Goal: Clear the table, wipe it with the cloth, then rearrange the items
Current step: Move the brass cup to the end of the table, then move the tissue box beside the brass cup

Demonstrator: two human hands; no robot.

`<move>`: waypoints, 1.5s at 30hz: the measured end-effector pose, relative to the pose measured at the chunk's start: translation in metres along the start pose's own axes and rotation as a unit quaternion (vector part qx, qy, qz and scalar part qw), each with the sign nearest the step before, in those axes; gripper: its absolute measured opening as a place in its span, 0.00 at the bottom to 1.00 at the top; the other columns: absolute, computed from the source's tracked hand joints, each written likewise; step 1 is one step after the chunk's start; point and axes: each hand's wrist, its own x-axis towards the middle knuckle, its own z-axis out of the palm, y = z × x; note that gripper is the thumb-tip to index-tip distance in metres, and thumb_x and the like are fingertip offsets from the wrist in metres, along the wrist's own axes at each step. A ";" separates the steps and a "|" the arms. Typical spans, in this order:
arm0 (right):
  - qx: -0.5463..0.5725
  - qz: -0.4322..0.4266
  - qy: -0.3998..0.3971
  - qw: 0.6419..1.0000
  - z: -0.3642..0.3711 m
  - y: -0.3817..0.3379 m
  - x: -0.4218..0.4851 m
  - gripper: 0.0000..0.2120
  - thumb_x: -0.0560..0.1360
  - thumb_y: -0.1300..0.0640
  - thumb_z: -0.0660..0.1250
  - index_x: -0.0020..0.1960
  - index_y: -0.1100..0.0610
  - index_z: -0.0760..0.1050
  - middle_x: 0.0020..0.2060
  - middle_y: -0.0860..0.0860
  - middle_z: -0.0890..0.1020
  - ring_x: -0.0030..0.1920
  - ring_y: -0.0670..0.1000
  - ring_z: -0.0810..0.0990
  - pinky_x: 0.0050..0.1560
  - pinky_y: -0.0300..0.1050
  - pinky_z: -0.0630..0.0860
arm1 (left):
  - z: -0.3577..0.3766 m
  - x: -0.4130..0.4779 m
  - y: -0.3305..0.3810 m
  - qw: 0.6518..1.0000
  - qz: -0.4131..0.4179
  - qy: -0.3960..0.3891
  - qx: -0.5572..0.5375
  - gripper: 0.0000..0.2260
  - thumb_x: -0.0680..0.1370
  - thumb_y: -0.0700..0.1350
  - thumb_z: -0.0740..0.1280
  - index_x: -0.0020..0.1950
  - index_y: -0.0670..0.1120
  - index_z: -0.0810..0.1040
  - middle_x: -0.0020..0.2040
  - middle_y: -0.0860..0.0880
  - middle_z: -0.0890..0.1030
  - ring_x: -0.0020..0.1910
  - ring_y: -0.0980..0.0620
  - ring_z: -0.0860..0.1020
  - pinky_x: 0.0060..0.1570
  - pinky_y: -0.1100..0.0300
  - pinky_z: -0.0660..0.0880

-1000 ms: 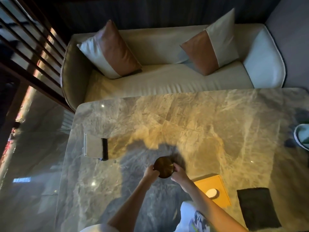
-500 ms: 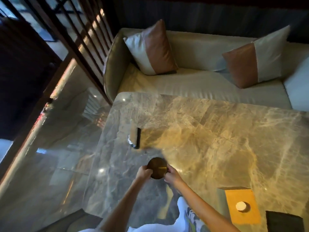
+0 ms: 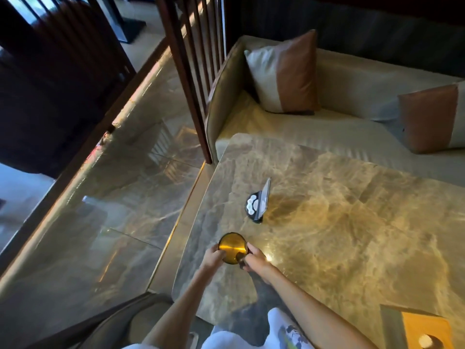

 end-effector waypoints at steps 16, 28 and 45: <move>0.029 -0.052 0.021 0.998 -0.081 0.020 -0.056 0.26 0.75 0.67 0.58 0.73 0.56 0.69 0.66 0.51 0.74 0.51 0.48 0.77 0.46 0.38 0.75 | 0.059 -0.020 -0.007 0.940 0.058 0.217 0.257 0.21 0.68 0.44 0.67 0.60 0.41 0.74 0.58 0.37 0.76 0.58 0.37 0.73 0.58 0.48 0.72; 0.011 -0.081 0.396 0.915 -0.371 0.252 -0.181 0.22 0.73 0.68 0.63 0.66 0.59 0.76 0.62 0.56 0.79 0.67 0.57 0.73 0.68 0.49 0.68 | 0.350 -0.084 -0.043 0.889 0.123 -0.037 0.439 0.12 0.76 0.39 0.62 0.57 0.36 0.79 0.58 0.36 0.81 0.59 0.40 0.79 0.59 0.54 0.73; 0.234 -0.062 0.182 0.953 -0.337 0.332 -0.129 0.23 0.62 0.67 0.62 0.51 0.47 0.82 0.47 0.46 0.86 0.55 0.56 0.82 0.60 0.58 0.76 | 0.414 -0.070 -0.139 0.962 0.035 -0.265 0.047 0.40 0.51 0.32 0.65 0.66 0.34 0.70 0.62 0.32 0.75 0.58 0.35 0.75 0.59 0.39 0.73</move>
